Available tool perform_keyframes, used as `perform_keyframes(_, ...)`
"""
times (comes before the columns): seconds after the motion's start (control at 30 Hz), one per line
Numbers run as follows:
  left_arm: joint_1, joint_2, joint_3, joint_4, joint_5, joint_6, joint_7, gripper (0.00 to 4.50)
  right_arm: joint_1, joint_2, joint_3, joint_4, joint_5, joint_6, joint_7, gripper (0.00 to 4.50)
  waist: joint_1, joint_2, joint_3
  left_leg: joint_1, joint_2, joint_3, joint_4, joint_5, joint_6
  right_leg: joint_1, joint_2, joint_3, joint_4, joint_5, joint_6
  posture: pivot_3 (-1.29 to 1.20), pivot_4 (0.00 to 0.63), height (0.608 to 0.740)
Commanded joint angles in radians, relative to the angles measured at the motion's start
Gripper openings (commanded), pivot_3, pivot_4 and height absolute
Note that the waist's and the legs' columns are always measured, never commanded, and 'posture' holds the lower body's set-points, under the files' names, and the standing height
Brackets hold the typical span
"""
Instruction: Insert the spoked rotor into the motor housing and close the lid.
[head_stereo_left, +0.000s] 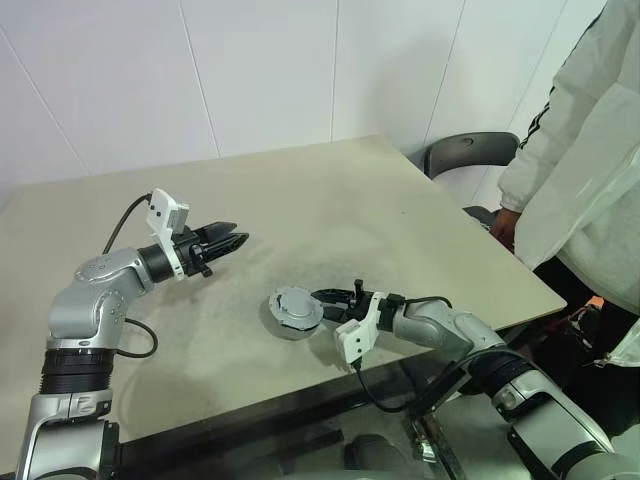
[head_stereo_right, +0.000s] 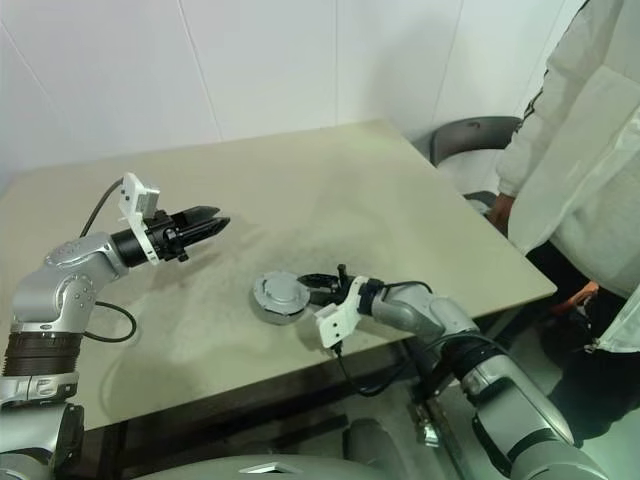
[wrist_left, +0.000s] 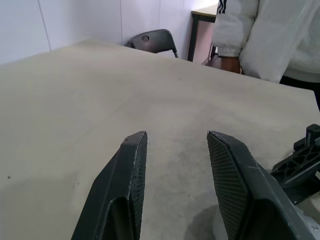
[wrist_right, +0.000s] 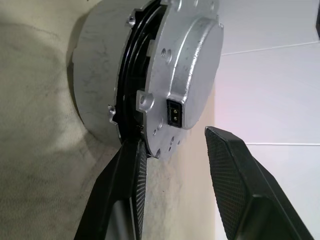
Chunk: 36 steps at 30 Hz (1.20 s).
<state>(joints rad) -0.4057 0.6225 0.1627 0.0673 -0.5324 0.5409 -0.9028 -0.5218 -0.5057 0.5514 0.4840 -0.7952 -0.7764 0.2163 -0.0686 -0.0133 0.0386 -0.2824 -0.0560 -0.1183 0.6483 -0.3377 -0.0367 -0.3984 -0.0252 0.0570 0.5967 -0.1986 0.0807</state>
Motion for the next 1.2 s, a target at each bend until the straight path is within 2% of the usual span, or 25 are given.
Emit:
perform_keyframes(0.03,-0.020,0.006,0.021,-0.026,-0.008,-0.008,0.004,2.04,0.002,-0.056,0.063,0.096,-0.092,-0.039,-0.042,1.97,0.002,0.000,0.000,0.000,0.000,0.000,0.000,0.000,0.000,0.000,0.000,0.000,0.000,0.000,0.000,0.00,0.000,0.740)
perform_keyframes(0.2,-0.029,0.001,0.016,-0.017,-0.006,-0.012,0.004,2.04,-0.074,-0.156,0.026,0.110,-0.121,-0.130,-0.201,1.97,0.011,0.000,0.001,0.000,-0.001,0.000,0.000,0.000,0.000,-0.001,-0.002,0.000,-0.002,0.000,0.000,0.00,0.000,0.740)
perform_keyframes(0.33,-0.030,-0.006,0.012,-0.015,-0.006,-0.015,0.005,2.04,-0.158,-0.207,-0.050,0.114,-0.074,-0.162,-0.273,1.97,0.014,0.001,0.005,-0.006,-0.002,0.001,0.001,0.000,0.000,-0.011,-0.002,0.002,-0.001,0.003,-0.004,0.00,0.000,0.740)
perform_keyframes(0.53,-0.031,-0.018,0.012,0.001,-0.002,-0.024,0.002,2.04,-0.220,-0.271,-0.105,0.096,0.017,-0.223,-0.212,1.97,0.007,-0.001,0.007,-0.006,-0.001,0.003,-0.002,-0.001,0.001,-0.012,0.000,0.004,-0.002,0.003,-0.003,0.00,0.000,0.740)
perform_keyframes(0.67,-0.027,-0.027,0.010,0.003,-0.001,-0.030,0.006,2.04,-0.183,-0.292,-0.128,0.116,0.076,-0.210,-0.157,1.97,0.013,-0.002,0.008,-0.006,-0.001,0.003,-0.001,-0.001,0.002,-0.012,-0.002,0.004,-0.003,0.002,-0.003,0.00,0.000,0.740)
perform_keyframes(0.77,-0.012,-0.034,0.014,-0.015,-0.004,-0.029,0.013,2.04,-0.070,-0.232,-0.200,0.107,0.407,-0.007,0.071,1.97,0.021,-0.004,0.009,-0.006,-0.001,0.003,-0.001,-0.002,0.003,-0.011,-0.002,0.005,-0.003,0.002,-0.003,0.00,0.000,0.740)
perform_keyframes(0.87,0.011,-0.034,0.020,-0.044,-0.012,-0.021,0.019,2.04,0.067,-0.159,-0.274,-0.047,0.700,0.287,0.268,1.97,0.026,-0.005,0.009,-0.005,0.000,0.003,0.000,-0.002,0.004,-0.010,-0.002,0.005,-0.003,0.002,-0.002,0.00,0.000,0.740)
perform_keyframes(1.03,0.032,-0.017,0.034,-0.086,-0.031,0.004,0.014,2.04,0.242,-0.070,-0.358,-0.426,1.035,0.838,0.388,1.97,0.027,-0.002,0.011,-0.005,0.001,0.001,0.000,-0.002,0.004,-0.012,-0.002,0.006,-0.002,0.003,0.002,0.00,0.000,0.740)
perform_keyframes(1.2,0.022,0.005,0.027,-0.096,-0.048,0.026,-0.020,2.04,0.240,-0.020,-0.415,-0.583,1.251,1.195,0.430,1.97,0.030,-0.001,0.011,-0.005,0.001,0.001,0.002,-0.002,0.004,-0.011,-0.001,0.006,-0.001,0.001,0.005,0.00,0.000,0.740)
